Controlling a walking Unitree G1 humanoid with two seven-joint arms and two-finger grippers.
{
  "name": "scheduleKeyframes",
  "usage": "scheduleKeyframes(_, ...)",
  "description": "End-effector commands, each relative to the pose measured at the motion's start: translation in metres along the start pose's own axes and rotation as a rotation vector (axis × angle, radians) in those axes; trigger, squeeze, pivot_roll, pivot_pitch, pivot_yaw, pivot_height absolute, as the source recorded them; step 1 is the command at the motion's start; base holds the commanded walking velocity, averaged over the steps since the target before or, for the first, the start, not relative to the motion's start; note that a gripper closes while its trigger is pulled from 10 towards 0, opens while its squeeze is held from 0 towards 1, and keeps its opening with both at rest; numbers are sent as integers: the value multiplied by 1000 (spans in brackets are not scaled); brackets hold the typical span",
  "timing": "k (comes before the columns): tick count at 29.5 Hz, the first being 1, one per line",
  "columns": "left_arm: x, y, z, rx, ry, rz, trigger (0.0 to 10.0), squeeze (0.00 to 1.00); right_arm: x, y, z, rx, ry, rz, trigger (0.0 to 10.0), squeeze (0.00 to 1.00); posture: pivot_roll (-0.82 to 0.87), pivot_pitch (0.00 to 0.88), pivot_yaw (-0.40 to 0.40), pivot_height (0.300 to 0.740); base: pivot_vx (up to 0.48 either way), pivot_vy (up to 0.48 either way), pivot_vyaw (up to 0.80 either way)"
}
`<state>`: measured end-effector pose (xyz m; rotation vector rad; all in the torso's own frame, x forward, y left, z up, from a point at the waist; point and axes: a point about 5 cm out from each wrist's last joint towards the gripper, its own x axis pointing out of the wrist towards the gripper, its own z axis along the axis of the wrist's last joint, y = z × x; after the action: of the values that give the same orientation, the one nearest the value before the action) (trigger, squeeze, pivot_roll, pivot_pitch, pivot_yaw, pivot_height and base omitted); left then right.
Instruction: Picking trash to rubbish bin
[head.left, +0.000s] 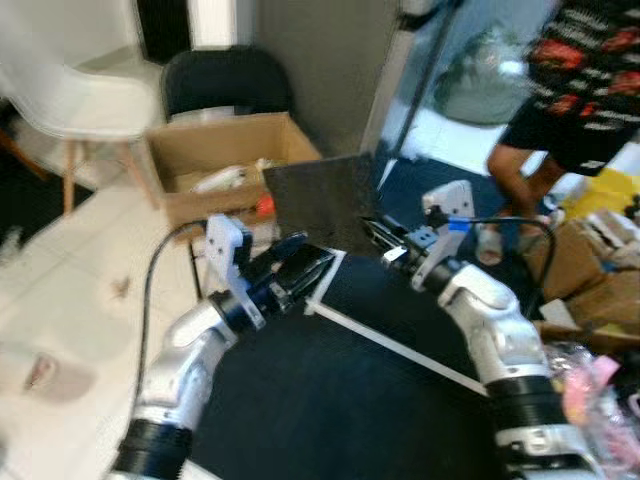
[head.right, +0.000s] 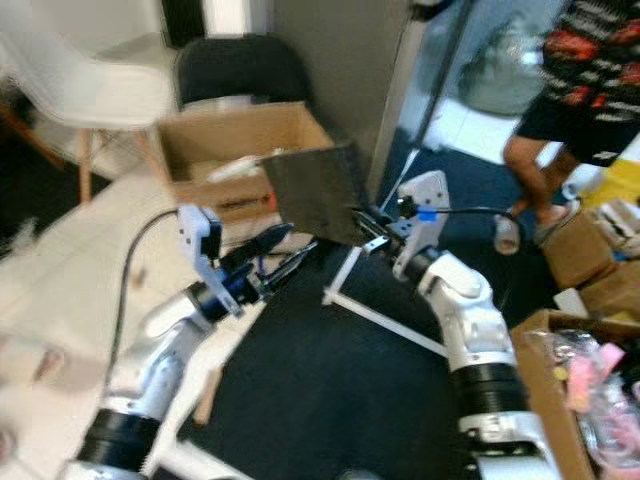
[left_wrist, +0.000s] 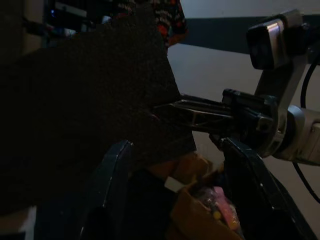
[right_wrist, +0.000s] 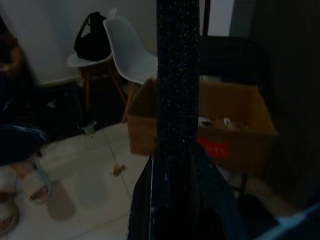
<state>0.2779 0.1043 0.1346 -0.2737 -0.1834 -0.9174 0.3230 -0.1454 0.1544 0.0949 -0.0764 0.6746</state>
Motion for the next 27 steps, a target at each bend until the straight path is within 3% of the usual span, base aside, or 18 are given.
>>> scheduleKeyframes(1, -2, 2, -1, 9, 21, 4, 10000, 0, 3, 4, -1, 0, 1, 18, 10000, 0, -21, 0, -57, 740, 398, 0, 0)
scheduleKeyframes(27, -1, 2, 0, 18, 20, 5, 10000, 0, 3, 4, 2, -19, -7, 19, 10000, 0, -19, 0, -60, 740, 398, 0, 0)
